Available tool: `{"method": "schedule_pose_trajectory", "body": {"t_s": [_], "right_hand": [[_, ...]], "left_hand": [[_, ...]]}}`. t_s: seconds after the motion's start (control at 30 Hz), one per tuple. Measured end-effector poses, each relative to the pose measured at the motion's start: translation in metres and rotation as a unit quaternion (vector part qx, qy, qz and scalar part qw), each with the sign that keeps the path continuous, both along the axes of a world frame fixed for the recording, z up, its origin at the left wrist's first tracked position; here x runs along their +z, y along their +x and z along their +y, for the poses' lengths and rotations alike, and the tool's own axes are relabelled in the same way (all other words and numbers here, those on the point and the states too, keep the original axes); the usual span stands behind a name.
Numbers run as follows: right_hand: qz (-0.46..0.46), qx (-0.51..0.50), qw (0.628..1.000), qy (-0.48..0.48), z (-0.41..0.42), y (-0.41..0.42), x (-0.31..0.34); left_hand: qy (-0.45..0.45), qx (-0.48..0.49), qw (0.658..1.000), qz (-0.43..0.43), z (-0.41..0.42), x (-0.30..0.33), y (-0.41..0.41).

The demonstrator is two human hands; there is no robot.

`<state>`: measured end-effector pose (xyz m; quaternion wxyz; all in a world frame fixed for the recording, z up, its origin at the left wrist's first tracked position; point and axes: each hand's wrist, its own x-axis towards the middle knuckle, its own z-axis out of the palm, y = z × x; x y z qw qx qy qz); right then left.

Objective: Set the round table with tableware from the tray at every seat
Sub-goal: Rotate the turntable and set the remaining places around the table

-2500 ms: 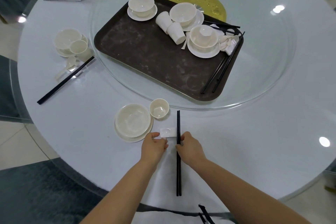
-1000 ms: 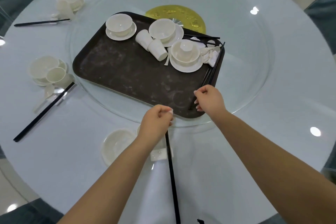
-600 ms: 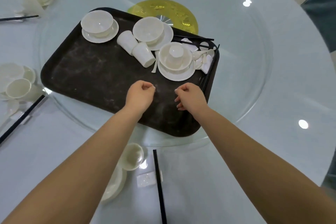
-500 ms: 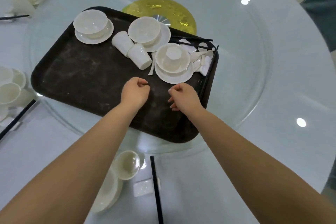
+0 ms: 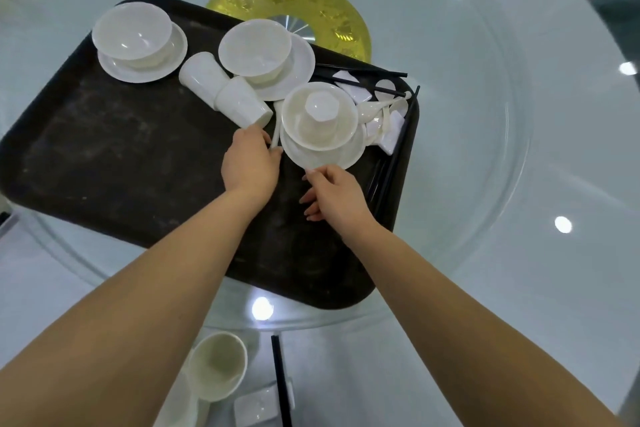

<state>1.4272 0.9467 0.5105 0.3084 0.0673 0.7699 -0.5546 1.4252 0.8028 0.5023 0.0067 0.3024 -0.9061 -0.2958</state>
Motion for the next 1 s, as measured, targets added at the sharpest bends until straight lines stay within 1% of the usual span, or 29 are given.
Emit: {"method": "schedule_pose_trajectory", "body": {"t_s": [0.13,0.37,0.47,0.57,0.63,0.7,0.77,0.8,0.9,1.0], "right_hand": [[0.002,-0.004,1.000,0.000,0.004,0.002,-0.001],[-0.002,0.000,1.000,-0.002,0.006,0.016,0.013],[-0.004,0.003,1.000,-0.010,0.007,0.029,0.020],[-0.023,0.011,1.000,-0.017,0.007,0.046,0.026],[-0.038,0.015,0.999,-0.024,0.007,0.060,0.031],[-0.048,0.014,0.998,-0.035,0.006,0.073,0.036],[-0.056,0.013,0.997,-0.048,0.005,0.087,0.042],[-0.058,0.014,0.997,-0.054,0.004,0.094,0.045],[-0.055,0.019,0.996,-0.072,0.004,0.117,0.055],[-0.029,0.022,0.996,-0.078,0.006,0.139,0.061]], "left_hand": [[-0.016,-0.014,1.000,-0.018,0.000,0.005,0.001],[-0.010,0.001,0.999,-0.045,-0.003,0.019,0.026],[0.043,0.034,0.997,-0.057,-0.005,0.026,0.049],[0.150,0.094,0.983,-0.050,-0.005,0.035,0.072],[0.262,0.162,0.951,-0.033,-0.004,0.045,0.089],[0.375,0.224,0.900,0.000,0.000,0.058,0.104],[0.454,0.249,0.855,0.024,0.008,0.073,0.123],[0.481,0.248,0.841,0.027,0.012,0.080,0.135],[0.542,0.212,0.813,0.011,0.029,0.095,0.175],[0.597,0.198,0.777,0.014,0.045,0.098,0.206]]}}
